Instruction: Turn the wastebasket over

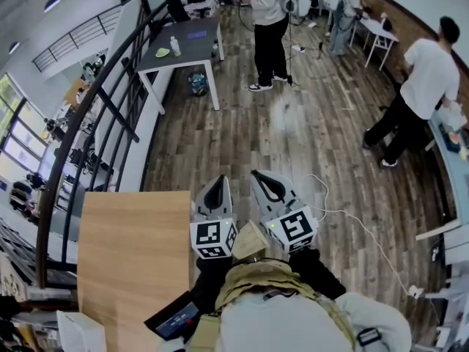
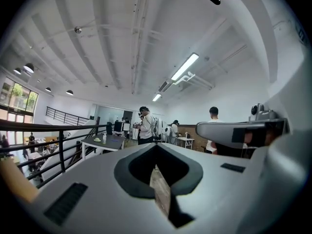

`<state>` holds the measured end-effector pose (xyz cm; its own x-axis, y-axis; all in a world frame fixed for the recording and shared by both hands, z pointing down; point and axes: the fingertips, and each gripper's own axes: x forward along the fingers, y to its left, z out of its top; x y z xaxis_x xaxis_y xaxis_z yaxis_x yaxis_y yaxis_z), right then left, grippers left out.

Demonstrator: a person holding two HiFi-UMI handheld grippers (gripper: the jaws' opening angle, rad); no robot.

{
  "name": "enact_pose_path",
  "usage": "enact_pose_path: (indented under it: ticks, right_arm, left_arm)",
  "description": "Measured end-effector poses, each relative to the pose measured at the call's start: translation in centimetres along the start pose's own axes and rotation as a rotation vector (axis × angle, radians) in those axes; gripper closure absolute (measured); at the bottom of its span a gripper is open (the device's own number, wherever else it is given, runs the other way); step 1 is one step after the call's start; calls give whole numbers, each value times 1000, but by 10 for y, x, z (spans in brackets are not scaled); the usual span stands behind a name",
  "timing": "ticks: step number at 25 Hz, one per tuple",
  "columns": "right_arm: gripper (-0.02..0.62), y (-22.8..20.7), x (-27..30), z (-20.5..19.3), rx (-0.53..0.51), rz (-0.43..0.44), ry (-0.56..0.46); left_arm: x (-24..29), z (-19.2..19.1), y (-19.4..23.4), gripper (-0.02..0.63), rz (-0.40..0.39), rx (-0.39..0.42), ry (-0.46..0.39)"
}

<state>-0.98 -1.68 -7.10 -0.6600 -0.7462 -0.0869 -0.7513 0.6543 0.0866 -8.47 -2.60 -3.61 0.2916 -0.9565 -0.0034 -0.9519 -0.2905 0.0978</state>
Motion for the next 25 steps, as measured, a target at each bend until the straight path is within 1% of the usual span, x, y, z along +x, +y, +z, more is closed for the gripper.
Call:
enact_pose_path:
  ticks: [5,12,25]
  right_arm:
    - [575,4,3,0,30,-6,19]
    - [575,4,5,-9,30,6,28]
    - [575,13,15,-18,41,29,42]
  left_arm:
    - [-3,0,3,604,1,-7,6]
    - [-4,-9,3,604,11,-14,33]
    - [-8,-21,18,604,31,-41,64]
